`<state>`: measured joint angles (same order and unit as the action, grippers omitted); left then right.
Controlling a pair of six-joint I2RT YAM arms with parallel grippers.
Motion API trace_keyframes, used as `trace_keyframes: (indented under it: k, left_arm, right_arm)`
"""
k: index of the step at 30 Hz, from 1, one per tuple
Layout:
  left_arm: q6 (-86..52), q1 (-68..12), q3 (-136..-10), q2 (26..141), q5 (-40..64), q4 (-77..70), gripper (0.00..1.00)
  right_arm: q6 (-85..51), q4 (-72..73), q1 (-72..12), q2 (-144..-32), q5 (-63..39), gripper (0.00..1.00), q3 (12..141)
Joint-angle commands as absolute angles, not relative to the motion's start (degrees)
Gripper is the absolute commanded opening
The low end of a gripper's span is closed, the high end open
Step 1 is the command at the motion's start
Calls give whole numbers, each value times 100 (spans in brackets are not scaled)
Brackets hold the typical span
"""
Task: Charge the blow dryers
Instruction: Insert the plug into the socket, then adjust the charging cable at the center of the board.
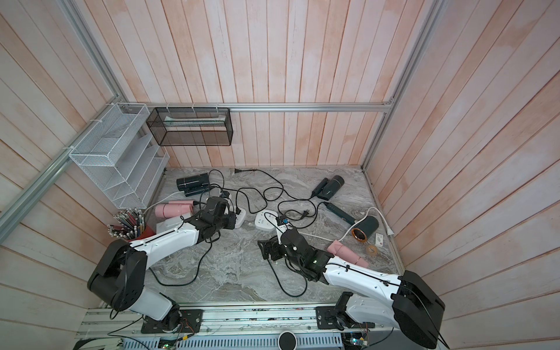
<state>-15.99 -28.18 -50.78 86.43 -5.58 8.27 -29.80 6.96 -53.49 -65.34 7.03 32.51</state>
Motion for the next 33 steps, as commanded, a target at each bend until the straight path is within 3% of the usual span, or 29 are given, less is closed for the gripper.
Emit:
trace_keyframes:
  k: [1,8,12,25,33]
  left_arm:
    - [-1991,-2845,-4801,8103,22,1093,37]
    - [-2526,-2749,-4334,7162,747,1045,37]
    - [-2734,-2597,-4215,6935,1011,970,37]
    - [-3117,-1717,-4107,6411,1826,740,37]
    - [-2778,-1560,-4225,6491,2170,713,37]
  right_arm:
    - [-2897,279,-5139,-6422,804,95,3522]
    - [-2807,-123,-4291,-6323,278,88,3838]
    - [-2935,-278,-3771,-6706,-215,74,4243]
    - [-3092,-201,-3366,-9756,-603,48,6409]
    - [-3118,-96,-3365,-10583,-739,45,7008]
